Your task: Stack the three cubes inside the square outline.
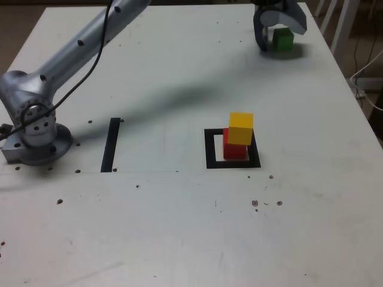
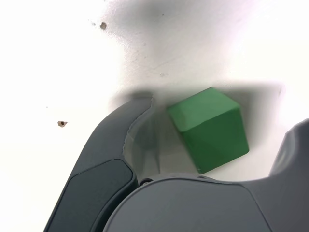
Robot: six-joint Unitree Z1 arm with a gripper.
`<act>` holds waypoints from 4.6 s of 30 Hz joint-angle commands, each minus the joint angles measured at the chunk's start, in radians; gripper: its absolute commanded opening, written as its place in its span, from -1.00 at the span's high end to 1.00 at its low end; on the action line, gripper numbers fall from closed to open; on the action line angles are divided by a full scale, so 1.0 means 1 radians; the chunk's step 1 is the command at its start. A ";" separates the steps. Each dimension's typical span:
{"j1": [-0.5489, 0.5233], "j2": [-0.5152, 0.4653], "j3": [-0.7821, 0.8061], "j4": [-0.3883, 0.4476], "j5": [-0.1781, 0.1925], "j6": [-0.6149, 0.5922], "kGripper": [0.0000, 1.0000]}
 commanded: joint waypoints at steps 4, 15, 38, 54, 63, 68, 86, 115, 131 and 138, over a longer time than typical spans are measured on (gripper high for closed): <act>-0.017 0.019 -0.175 0.001 0.007 -0.010 -0.25; -0.014 0.018 -0.178 0.006 0.020 -0.017 0.35; -0.035 -0.015 -0.194 0.075 0.071 -0.017 0.38; -0.075 -0.071 -0.195 0.160 0.137 -0.017 0.38; -0.115 -0.127 -0.196 0.243 0.172 -0.017 0.38; -0.146 -0.170 -0.170 0.269 0.185 -0.018 0.38; -0.245 -0.458 0.207 0.268 0.213 -0.090 0.38; -0.517 -0.765 0.765 0.226 0.104 -0.486 0.37; -0.662 -0.817 0.949 0.113 0.059 -0.686 0.37; -0.721 -0.824 0.979 0.063 0.063 -0.748 0.37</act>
